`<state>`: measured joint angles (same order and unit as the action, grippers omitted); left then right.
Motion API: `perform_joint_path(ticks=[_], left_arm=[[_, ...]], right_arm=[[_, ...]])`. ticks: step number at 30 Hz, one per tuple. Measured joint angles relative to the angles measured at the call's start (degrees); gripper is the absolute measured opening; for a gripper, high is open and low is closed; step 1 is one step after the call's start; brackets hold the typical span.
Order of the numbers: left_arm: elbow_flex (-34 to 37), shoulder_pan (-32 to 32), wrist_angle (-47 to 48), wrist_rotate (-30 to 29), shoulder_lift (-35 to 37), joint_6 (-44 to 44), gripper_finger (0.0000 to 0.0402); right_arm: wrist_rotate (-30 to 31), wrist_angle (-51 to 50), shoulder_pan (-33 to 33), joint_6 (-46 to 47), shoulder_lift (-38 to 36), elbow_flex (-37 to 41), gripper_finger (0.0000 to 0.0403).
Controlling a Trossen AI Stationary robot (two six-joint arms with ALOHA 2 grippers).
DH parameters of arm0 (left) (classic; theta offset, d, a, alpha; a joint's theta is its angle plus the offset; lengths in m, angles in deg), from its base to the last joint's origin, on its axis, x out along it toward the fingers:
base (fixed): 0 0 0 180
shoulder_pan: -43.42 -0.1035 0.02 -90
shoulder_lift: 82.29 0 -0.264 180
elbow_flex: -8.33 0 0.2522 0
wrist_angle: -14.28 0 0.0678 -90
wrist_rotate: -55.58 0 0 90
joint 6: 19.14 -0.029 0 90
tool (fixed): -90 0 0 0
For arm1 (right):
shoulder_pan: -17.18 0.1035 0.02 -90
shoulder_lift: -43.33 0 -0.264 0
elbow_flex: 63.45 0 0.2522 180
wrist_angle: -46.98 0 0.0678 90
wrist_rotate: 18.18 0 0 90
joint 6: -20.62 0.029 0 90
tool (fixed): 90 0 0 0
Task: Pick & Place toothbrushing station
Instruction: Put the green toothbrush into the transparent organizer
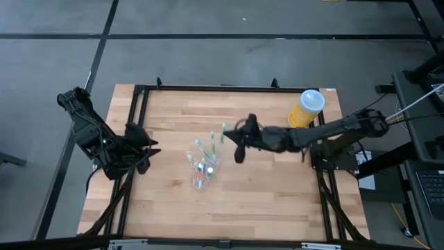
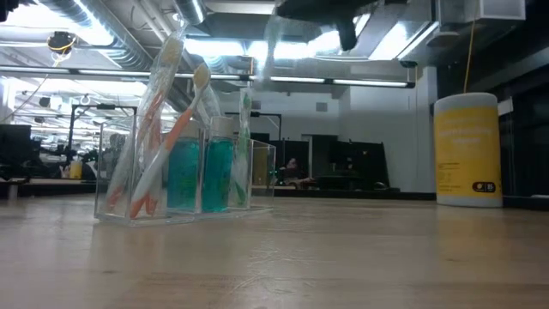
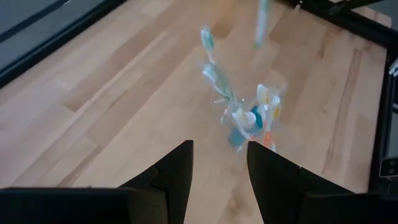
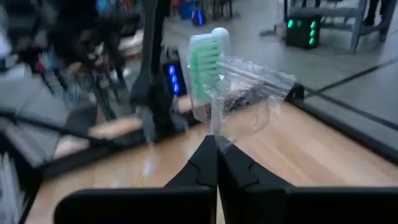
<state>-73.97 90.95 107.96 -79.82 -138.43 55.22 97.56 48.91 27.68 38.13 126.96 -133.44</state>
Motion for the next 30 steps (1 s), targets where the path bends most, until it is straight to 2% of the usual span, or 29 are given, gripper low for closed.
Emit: perform_joint_path(ticks=[6,10,19,30], left_arm=[[0.0,0.0,-0.1,-0.4,-1.2,1.6,0.0148],[0.0,0.0,-0.6,-0.4,-2.5,2.1,0.0148],[0.0,0.0,-1.0,0.5,-3.9,4.3,0.0148],[0.0,0.0,-2.0,0.5,-3.9,4.4,0.0148]], right_arm=[[-4.3,6.3,-2.5,-0.2,4.5,0.0,0.0],[-4.5,7.3,-2.0,0.0,7.2,0.0,0.0],[-2.8,11.6,-0.5,-1.1,12.8,0.0,0.0],[1.4,9.2,1.4,-1.5,15.0,0.0,0.0]])
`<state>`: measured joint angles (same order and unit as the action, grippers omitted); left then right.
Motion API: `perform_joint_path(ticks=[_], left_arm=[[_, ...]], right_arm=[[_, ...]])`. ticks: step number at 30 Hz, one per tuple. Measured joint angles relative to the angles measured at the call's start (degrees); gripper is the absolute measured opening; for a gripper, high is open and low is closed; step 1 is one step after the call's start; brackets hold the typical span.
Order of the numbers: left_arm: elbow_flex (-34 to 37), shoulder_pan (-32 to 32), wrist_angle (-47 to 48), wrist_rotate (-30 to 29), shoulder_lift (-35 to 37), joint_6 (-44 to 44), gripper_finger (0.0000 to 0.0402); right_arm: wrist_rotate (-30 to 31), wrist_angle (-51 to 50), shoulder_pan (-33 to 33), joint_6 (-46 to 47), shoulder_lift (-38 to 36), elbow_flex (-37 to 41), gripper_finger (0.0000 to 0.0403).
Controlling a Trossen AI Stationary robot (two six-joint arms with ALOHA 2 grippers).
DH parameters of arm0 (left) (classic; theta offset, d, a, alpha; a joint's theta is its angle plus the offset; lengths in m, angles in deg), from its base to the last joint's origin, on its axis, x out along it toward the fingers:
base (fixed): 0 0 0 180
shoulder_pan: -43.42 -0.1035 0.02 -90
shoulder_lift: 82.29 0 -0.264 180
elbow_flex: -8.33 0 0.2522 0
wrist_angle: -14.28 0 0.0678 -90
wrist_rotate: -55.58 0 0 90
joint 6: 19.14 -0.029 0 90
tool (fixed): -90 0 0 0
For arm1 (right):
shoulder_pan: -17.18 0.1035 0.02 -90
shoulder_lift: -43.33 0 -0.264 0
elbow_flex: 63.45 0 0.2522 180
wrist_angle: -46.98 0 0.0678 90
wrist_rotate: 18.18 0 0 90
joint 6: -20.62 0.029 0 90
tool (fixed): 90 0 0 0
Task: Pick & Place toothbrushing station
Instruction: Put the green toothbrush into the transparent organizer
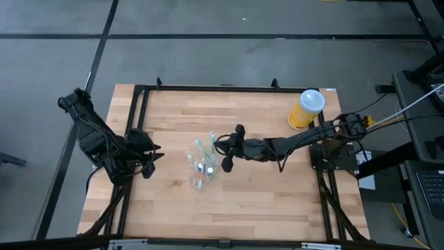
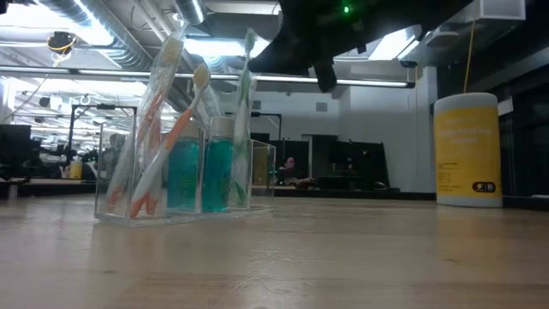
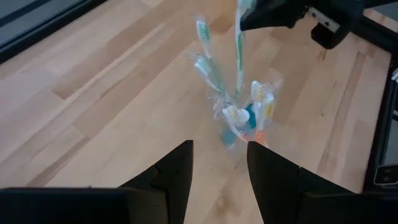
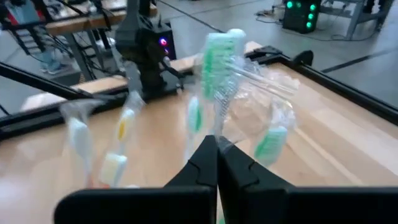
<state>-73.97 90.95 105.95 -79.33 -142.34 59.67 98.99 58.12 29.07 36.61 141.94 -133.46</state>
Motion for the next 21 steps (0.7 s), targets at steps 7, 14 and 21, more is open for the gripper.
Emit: perform_joint_path(ticks=[7,14,21], left_arm=[[0.0,0.0,-0.3,0.0,0.0,0.5,0.0148],[0.0,0.0,-0.6,0.0,0.0,0.6,0.0148],[0.0,0.0,-0.6,0.0,0.0,0.6,0.0148]], right_arm=[[0.8,-2.2,0.7,0.9,2.3,0.1,0.0],[3.9,-2.6,1.9,2.1,3.7,0.1,0.0],[3.5,-0.5,2.4,3.4,6.6,0.0,0.0]])
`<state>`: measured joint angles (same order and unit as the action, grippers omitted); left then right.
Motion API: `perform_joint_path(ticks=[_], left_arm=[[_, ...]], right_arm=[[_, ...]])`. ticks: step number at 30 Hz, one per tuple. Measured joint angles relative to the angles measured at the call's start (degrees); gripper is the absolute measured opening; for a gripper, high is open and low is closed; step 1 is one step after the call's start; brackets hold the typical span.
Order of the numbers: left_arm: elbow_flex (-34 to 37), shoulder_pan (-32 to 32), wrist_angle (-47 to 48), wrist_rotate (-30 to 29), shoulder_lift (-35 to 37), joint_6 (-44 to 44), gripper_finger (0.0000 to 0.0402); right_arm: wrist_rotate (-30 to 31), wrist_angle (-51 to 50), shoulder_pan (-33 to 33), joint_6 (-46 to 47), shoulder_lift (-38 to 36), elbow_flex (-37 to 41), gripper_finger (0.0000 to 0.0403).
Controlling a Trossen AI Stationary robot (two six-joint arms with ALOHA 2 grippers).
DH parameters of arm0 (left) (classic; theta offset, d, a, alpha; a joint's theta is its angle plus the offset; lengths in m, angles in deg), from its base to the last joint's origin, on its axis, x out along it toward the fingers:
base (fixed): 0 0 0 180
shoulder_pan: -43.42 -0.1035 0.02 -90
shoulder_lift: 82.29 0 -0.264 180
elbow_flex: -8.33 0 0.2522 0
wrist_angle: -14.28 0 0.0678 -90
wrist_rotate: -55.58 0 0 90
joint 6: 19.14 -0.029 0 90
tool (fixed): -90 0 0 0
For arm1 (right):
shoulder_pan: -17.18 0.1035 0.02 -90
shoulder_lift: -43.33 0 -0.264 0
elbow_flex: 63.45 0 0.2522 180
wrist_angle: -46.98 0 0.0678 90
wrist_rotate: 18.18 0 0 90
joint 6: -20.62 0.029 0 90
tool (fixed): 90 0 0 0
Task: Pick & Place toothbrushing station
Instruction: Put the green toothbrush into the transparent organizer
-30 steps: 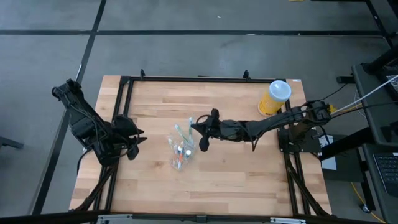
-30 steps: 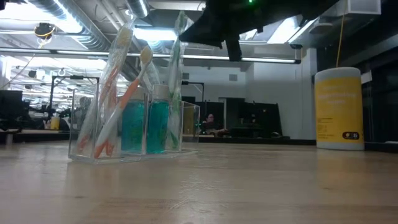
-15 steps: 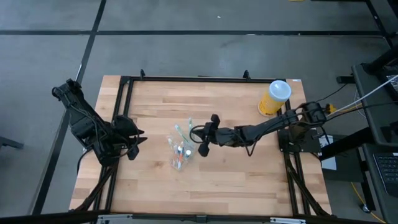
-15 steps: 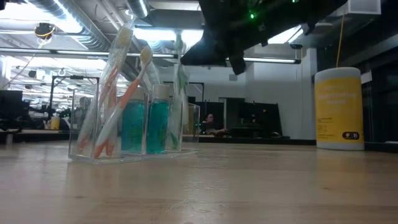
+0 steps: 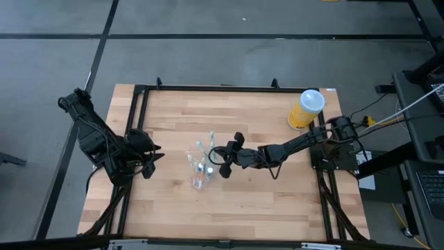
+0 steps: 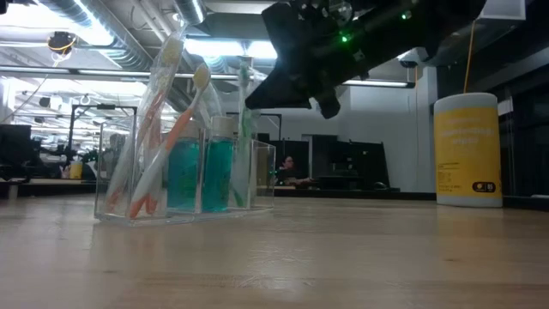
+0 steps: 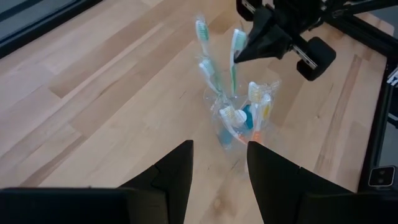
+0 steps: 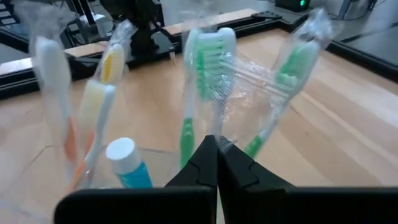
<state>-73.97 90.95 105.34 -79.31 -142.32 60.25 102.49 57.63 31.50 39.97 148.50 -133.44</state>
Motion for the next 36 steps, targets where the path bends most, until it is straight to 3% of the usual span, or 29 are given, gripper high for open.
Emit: perform_joint_path(ticks=[8,25,31,36], left_arm=[[0.0,0.0,0.0,1.3,0.0,0.0,0.0148],[0.0,0.0,0.1,0.3,0.0,-1.2,0.0148],[0.0,0.5,0.1,-3.8,0.1,-4.5,0.0148],[0.0,1.7,1.6,-6.2,2.3,-5.7,0.0148]], right_arm=[[5.6,0.2,1.2,1.6,0.8,0.0,0.0044],[7.5,0.0,3.0,7.1,0.8,0.0,0.0233],[8.7,-6.4,3.9,13.1,-2.1,0.7,0.0254],[10.9,-7.2,5.0,17.4,-13.7,10.2,0.0246]])
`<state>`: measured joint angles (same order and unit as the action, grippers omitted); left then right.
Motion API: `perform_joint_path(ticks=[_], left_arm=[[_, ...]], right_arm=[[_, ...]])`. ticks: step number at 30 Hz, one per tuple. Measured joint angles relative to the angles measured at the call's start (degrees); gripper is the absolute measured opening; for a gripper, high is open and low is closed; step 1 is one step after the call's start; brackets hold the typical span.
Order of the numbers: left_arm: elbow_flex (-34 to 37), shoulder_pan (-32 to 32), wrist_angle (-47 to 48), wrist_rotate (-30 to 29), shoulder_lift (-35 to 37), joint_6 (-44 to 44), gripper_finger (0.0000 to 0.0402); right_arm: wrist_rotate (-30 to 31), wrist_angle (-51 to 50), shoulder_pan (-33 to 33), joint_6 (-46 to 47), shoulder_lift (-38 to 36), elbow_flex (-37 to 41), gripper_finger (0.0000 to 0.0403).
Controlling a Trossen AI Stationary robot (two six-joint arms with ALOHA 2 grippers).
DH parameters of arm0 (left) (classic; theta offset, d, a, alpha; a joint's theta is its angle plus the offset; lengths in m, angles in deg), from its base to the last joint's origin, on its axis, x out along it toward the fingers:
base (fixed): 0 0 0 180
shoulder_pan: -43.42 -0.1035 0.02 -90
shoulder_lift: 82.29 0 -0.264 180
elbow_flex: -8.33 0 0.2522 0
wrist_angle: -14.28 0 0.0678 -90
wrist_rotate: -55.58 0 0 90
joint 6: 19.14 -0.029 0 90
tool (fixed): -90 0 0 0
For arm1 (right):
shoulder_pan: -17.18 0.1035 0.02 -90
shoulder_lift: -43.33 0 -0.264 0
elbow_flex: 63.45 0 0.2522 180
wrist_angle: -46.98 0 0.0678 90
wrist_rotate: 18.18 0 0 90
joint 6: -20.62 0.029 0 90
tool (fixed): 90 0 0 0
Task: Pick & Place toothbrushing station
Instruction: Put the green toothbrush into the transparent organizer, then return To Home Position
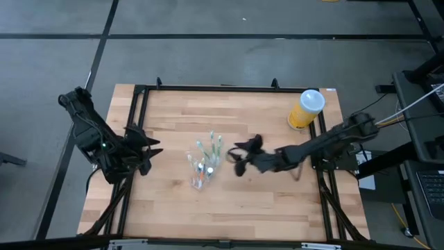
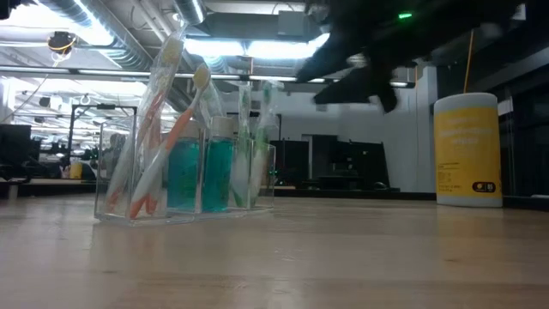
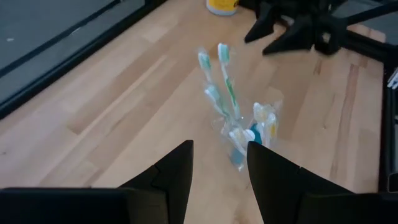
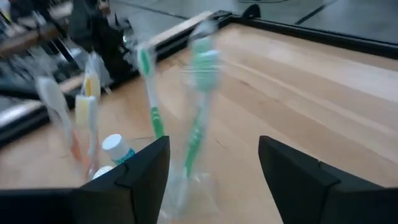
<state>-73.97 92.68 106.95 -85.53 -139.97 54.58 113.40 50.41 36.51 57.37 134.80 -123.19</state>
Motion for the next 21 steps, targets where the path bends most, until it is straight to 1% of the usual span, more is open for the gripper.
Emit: perform_joint_path(ticks=[3,5,9,12,15,18,21], left_arm=[[0.0,0.2,0.2,-0.5,2.3,-1.6,0.0148],[0.0,0.2,-0.3,-1.0,4.1,-3.6,0.0148],[2.4,-0.5,-7.5,-2.4,9.1,-11.6,0.0148],[7.6,-1.8,-15.4,-2.7,14.0,-17.5,0.0148],[14.9,-4.2,-24.6,-2.0,20.7,-24.0,0.0147],[22.9,-8.9,-36.3,1.2,27.2,-31.8,0.0142],[30.0,-14.9,-46.6,6.7,33.5,-39.6,0.0133]], right_arm=[[0.1,2.0,1.1,2.4,-10.0,8.3,0.024],[0.2,5.6,2.4,3.1,-16.6,13.5,0.0238],[0.8,13.7,5.3,3.6,-28.4,22.0,0.0238],[4.3,18.4,7.8,1.8,-35.5,25.3,0.0238],[7.2,19.7,9.7,-1.7,-40.8,26.1,0.0238],[8.8,19.8,10.5,-3.6,-44.6,26.1,0.0238],[8.9,20.4,10.6,-4.2,-47.5,26.1,0.0238]])
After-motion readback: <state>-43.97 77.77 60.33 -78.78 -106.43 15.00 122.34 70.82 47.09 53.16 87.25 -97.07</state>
